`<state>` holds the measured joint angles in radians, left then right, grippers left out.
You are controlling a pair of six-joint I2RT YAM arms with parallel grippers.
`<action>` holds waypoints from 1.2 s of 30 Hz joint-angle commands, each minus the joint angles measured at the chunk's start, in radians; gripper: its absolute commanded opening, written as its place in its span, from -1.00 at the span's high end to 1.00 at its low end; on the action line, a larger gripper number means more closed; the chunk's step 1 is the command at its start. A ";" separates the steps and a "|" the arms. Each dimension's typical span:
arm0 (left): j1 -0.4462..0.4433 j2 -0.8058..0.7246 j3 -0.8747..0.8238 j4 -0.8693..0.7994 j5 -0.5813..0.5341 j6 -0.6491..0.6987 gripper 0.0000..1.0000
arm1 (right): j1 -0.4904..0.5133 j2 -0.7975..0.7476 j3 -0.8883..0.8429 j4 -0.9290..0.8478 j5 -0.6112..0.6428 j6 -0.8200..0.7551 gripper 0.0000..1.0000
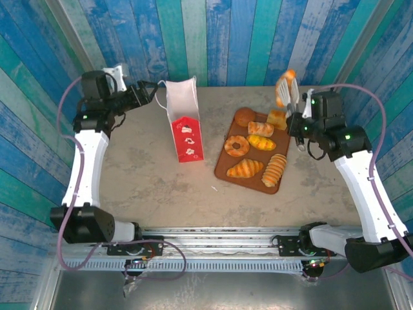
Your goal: Place the fake bread into the paper bag
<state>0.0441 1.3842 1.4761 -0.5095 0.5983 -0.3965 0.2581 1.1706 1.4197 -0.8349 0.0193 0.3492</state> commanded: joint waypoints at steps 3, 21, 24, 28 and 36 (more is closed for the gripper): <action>0.002 0.116 0.076 -0.015 0.157 0.019 -0.57 | 0.059 0.027 0.124 0.259 -0.121 0.051 0.99; 0.002 0.136 0.086 -0.067 0.050 0.100 0.85 | 0.491 0.334 0.419 0.346 0.006 -0.051 0.98; 0.002 0.125 0.076 -0.067 0.029 0.104 0.90 | 0.548 0.409 0.482 0.318 0.049 -0.074 0.98; 0.002 0.094 0.042 -0.051 -0.015 0.095 0.97 | 0.583 0.515 0.576 0.253 0.086 -0.069 0.98; 0.001 0.019 -0.034 -0.021 -0.106 0.084 1.00 | 0.599 0.626 0.630 0.186 0.073 -0.040 0.98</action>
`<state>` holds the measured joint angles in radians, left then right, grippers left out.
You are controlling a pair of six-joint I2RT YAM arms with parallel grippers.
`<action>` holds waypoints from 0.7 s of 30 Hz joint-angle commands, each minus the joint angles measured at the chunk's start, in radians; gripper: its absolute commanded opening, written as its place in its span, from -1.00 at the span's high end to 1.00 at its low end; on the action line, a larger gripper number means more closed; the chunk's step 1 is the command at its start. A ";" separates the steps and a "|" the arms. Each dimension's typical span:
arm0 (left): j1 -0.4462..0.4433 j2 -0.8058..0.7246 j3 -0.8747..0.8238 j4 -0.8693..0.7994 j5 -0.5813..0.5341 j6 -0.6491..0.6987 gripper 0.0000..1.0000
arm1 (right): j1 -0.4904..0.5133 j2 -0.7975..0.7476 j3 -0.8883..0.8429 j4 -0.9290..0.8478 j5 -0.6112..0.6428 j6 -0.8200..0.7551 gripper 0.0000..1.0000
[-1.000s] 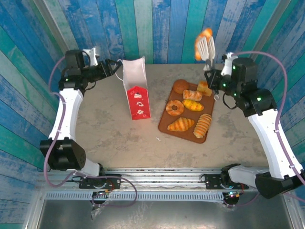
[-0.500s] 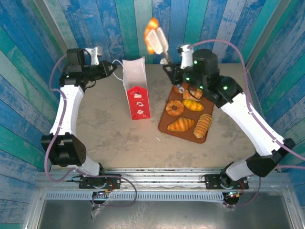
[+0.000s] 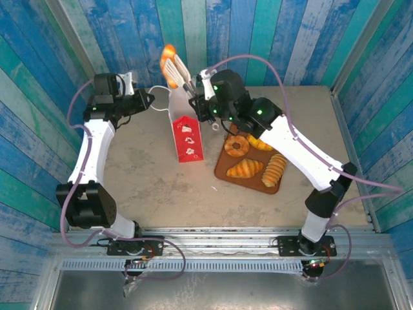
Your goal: Place the fake bread into the paper bag
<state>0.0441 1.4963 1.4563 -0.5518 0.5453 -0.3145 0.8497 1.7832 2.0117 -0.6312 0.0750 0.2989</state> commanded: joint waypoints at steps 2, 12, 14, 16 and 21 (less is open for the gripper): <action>0.002 -0.105 -0.026 0.021 -0.073 0.004 0.99 | 0.007 0.035 0.048 -0.040 0.009 0.011 0.98; 0.001 -0.148 -0.065 0.011 -0.164 0.015 0.98 | 0.008 0.078 0.058 -0.176 0.063 0.028 0.98; 0.002 -0.155 -0.068 0.006 -0.187 0.026 0.98 | 0.009 0.076 0.050 -0.190 0.073 0.031 0.98; 0.002 -0.160 -0.071 0.004 -0.185 0.031 0.98 | 0.009 0.078 0.040 -0.197 0.071 0.031 0.98; 0.002 -0.168 -0.080 0.007 -0.169 0.028 0.97 | 0.008 0.098 0.051 -0.198 0.021 0.042 0.97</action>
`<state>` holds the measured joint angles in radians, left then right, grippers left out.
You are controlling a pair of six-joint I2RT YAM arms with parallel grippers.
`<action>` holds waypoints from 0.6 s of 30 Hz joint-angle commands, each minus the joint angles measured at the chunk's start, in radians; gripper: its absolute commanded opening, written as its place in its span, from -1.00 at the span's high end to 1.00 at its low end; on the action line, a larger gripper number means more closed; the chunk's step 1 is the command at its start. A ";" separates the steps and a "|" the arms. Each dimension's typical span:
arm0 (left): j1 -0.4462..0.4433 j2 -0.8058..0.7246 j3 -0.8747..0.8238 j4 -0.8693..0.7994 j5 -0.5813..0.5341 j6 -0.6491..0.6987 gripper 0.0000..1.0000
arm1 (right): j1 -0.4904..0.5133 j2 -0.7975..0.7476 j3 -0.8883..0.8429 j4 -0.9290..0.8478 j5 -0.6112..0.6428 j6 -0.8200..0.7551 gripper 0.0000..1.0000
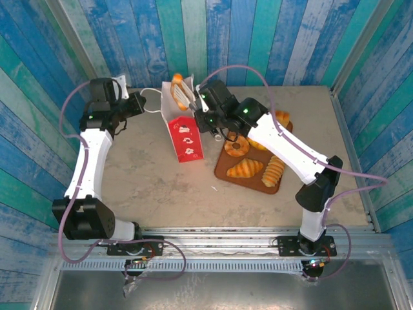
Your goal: Place the fake bread into the paper bag
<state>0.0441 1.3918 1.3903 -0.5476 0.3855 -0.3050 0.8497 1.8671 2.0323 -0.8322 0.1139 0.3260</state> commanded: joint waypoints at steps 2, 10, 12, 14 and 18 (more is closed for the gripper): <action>0.002 -0.063 -0.020 0.008 -0.002 0.014 0.97 | 0.009 0.026 0.041 -0.003 -0.035 0.018 0.97; 0.002 -0.069 -0.025 0.008 -0.011 0.013 0.96 | 0.009 0.077 0.106 -0.061 -0.054 0.028 0.94; 0.002 -0.071 -0.025 0.008 -0.013 0.015 0.96 | 0.009 0.084 0.114 -0.072 -0.060 0.033 0.93; 0.001 -0.074 -0.025 0.006 -0.013 0.015 0.96 | 0.009 0.086 0.116 -0.071 -0.068 0.037 0.93; 0.002 -0.077 -0.026 0.008 -0.010 0.016 0.96 | 0.009 0.092 0.124 -0.069 -0.088 0.045 0.92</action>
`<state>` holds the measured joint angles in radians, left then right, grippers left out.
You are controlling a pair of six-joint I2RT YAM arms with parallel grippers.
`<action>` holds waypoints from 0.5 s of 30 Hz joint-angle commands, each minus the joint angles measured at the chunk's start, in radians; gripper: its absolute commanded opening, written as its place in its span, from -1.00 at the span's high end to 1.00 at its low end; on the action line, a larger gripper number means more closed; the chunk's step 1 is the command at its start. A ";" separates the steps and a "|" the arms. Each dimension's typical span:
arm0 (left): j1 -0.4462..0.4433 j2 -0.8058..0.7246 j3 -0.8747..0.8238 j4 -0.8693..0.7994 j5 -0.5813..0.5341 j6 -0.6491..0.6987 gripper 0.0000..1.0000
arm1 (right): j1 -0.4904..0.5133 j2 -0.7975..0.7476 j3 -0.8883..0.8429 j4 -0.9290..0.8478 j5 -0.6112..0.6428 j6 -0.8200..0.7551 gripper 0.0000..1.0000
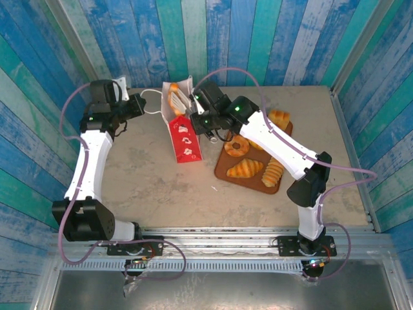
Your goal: Place the fake bread into the paper bag
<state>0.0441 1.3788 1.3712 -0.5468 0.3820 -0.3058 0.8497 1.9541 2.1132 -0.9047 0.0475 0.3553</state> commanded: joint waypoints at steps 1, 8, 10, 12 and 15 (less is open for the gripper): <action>0.002 -0.063 -0.008 0.007 -0.006 0.016 0.96 | 0.009 0.006 0.045 0.004 -0.028 0.016 0.90; 0.002 -0.068 -0.014 0.010 0.000 0.016 0.96 | 0.009 0.008 0.052 0.004 -0.040 0.017 0.66; 0.002 -0.068 -0.014 0.011 -0.002 0.016 0.96 | 0.008 0.005 0.053 0.003 -0.037 0.013 0.58; 0.002 -0.067 -0.014 0.011 0.000 0.016 0.96 | 0.009 -0.002 0.051 0.004 -0.031 0.009 0.50; 0.002 -0.069 -0.014 0.011 0.002 0.019 0.95 | 0.008 -0.011 0.048 0.003 -0.019 0.004 0.40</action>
<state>0.0441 1.3785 1.3659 -0.5465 0.3824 -0.3058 0.8497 1.9598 2.1284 -0.9165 0.0196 0.3656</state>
